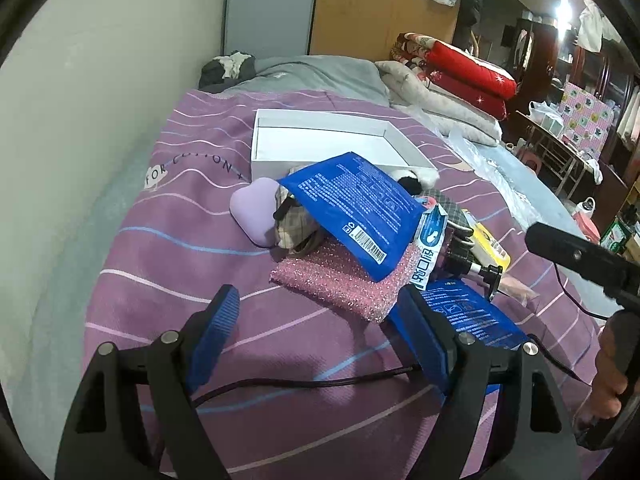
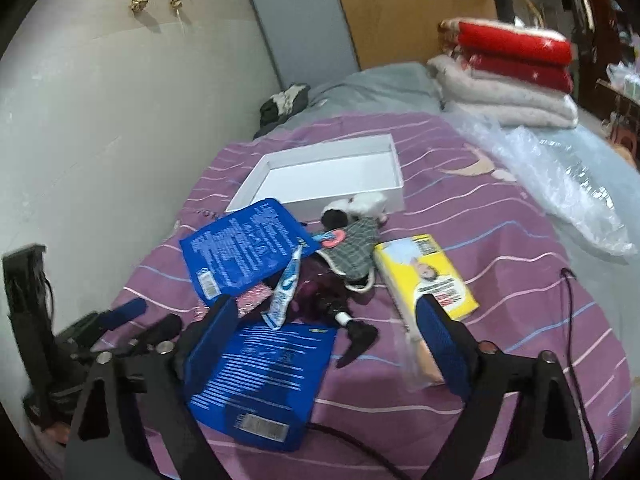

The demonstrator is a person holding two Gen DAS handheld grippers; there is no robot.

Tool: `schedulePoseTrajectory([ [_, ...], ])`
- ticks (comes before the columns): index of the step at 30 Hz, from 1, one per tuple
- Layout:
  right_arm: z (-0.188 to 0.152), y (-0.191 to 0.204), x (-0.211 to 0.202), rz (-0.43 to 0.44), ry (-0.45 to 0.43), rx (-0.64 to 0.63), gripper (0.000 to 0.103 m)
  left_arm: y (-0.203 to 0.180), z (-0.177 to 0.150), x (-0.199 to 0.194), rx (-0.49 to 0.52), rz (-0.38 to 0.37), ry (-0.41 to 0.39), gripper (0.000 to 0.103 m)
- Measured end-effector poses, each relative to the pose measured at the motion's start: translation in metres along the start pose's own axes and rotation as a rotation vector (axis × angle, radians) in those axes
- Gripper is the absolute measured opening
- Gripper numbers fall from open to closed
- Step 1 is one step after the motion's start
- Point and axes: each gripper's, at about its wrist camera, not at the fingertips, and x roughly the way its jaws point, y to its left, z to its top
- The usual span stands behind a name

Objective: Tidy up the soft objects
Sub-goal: 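Grasp the blue ice pack with the left gripper while the right gripper grasps the pink sponge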

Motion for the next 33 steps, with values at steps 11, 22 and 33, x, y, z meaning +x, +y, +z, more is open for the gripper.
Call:
schedulePoseTrajectory([
  [11,0.027,0.003,0.026,0.136,0.174,0.124,0.058,0.028,0.008,0.000,-0.175,-0.171,0.030,0.062],
  [22,0.019,0.017,0.057,0.144,0.179,0.055,0.044,0.032,0.026,0.020,-0.253,-0.270,0.072,0.050],
  [33,0.025,-0.005,0.081,0.152,0.189,0.091,0.030,0.024,0.045,0.058,-0.242,-0.253,0.165,0.020],
])
